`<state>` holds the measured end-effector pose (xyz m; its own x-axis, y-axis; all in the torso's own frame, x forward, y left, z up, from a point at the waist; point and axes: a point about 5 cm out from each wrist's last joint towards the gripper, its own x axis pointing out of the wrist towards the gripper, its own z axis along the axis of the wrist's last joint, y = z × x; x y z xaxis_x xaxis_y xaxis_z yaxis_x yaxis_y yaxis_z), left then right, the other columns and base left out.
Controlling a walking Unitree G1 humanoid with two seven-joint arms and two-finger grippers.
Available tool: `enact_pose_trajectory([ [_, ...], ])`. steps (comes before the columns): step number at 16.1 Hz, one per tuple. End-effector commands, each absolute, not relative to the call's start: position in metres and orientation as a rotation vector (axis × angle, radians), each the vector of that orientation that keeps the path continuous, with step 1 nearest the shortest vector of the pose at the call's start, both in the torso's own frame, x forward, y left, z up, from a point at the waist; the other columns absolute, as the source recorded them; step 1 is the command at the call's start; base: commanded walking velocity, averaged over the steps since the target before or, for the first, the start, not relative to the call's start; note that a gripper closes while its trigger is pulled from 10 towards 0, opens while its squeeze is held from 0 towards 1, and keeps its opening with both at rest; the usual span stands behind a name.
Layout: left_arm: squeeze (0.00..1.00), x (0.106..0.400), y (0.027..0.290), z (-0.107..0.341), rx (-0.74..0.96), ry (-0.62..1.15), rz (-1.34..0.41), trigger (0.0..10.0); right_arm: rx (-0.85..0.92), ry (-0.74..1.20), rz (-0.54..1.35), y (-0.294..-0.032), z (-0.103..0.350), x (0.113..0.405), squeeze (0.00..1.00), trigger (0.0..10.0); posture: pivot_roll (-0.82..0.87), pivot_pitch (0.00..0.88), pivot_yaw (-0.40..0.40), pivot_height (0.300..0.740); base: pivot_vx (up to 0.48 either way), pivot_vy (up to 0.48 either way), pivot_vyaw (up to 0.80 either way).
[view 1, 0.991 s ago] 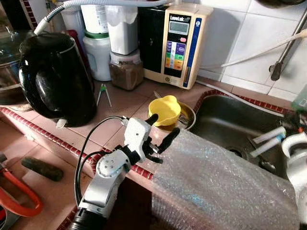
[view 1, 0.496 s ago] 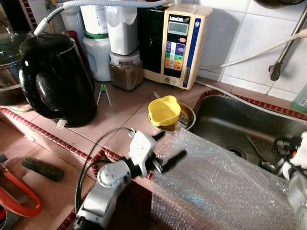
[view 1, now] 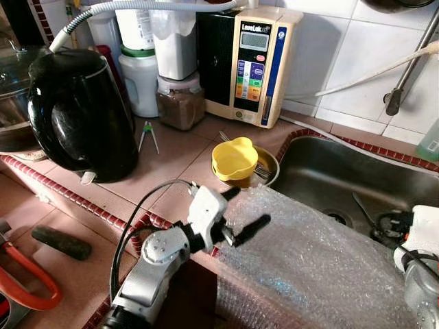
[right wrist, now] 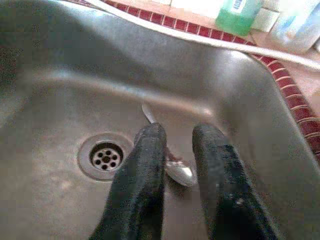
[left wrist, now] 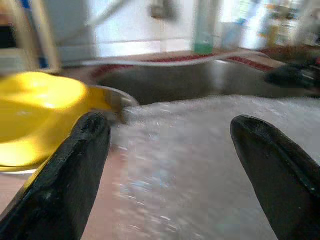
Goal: Kitchen organization
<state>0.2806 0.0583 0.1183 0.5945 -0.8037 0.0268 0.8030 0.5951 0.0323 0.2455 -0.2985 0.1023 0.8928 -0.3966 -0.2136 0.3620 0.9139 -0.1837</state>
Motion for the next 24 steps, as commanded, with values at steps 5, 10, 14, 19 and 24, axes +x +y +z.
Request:
enact_pose_trajectory([
  [5, 1.0, 0.307, 0.076, 0.131, 0.0, -0.061, -0.67, 10.0, -0.165, 0.25, -0.423, -0.304, 0.107, 0.248, 1.0, 10.0, 0.03, 0.0, 0.002, 0.74, 0.0, 0.0, 0.0],
  [10, 1.0, 0.323, 0.082, 0.122, -0.077, 0.055, -0.484, 10.0, -0.174, 0.094, -0.323, -0.275, 0.137, 0.258, 1.0, 10.0, 0.03, 0.0, -0.004, 0.74, 0.0, 0.0, 0.0],
  [14, 1.0, 0.33, 0.062, 0.126, -0.137, 0.056, -0.443, 10.0, -0.159, 0.129, -0.213, -0.252, 0.125, 0.253, 1.0, 10.0, 0.02, 0.0, -0.003, 0.74, 0.0, 0.0, 0.0],
  [19, 1.0, 0.342, 0.06, 0.126, -0.163, 0.108, -0.358, 10.0, -0.157, 0.133, -0.075, -0.222, 0.123, 0.247, 1.0, 10.0, 0.0, 0.0, 0.005, 0.74, 0.0, 0.0, 0.0],
  [24, 1.0, 0.348, 0.053, 0.116, -0.104, 0.236, -0.351, 10.0, -0.141, 0.106, 0.154, -0.181, 0.127, 0.244, 1.0, 10.0, 0.01, 0.0, 0.011, 0.74, 0.0, 0.0, 0.0],
])
